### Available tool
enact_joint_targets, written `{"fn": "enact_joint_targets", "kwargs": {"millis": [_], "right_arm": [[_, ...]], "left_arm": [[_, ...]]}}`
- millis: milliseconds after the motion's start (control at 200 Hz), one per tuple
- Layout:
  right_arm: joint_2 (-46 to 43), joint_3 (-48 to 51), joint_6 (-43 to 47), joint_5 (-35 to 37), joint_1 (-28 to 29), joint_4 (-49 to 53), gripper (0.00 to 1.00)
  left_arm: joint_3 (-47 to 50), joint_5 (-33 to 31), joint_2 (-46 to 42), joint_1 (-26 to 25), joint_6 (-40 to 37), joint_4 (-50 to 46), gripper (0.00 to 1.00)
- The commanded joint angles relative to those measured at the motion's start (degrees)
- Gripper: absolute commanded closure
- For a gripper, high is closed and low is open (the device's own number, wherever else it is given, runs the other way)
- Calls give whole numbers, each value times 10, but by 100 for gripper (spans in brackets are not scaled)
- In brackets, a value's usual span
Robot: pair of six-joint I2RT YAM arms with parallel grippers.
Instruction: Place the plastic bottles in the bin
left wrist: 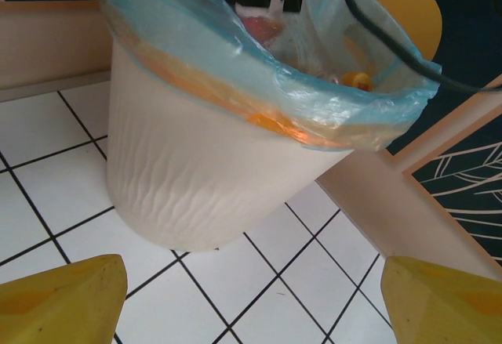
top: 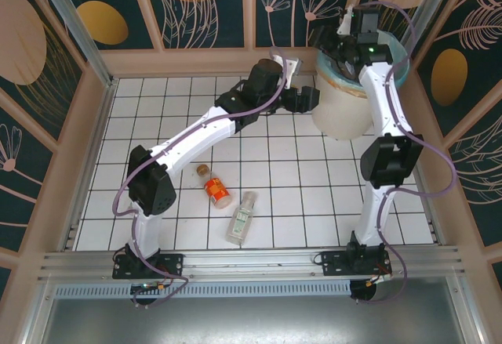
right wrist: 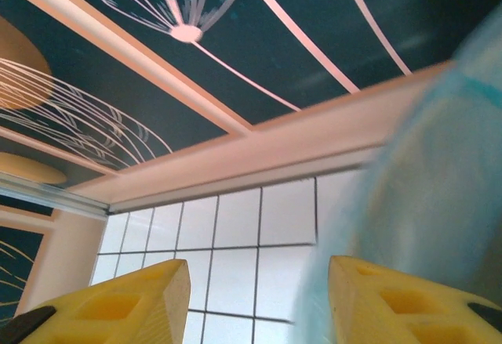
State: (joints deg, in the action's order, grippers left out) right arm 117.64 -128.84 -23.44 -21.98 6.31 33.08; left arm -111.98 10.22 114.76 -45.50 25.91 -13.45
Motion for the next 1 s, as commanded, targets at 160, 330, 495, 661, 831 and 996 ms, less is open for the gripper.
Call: {"fn": "enact_joint_targets", "kwargs": {"millis": [160, 330, 495, 661, 831, 996], "right_arm": [[-41, -58, 62, 231, 17, 39, 31], [-43, -76, 103, 318, 14, 83, 27], [-35, -71, 125, 447, 39, 121, 23], [-84, 47, 138, 522, 40, 66, 23], [-112, 126, 132, 530, 23, 28, 21], [-95, 130, 121, 493, 4, 55, 25]], "left_arm": [[33, -15, -45, 7, -13, 18, 15], [47, -13, -50, 7, -10, 21, 15], [59, -8, -52, 7, -3, 25, 15], [77, -6, -61, 7, 1, 36, 16], [81, -6, -61, 7, 1, 38, 15], [84, -1, -59, 7, 5, 41, 15]]}}
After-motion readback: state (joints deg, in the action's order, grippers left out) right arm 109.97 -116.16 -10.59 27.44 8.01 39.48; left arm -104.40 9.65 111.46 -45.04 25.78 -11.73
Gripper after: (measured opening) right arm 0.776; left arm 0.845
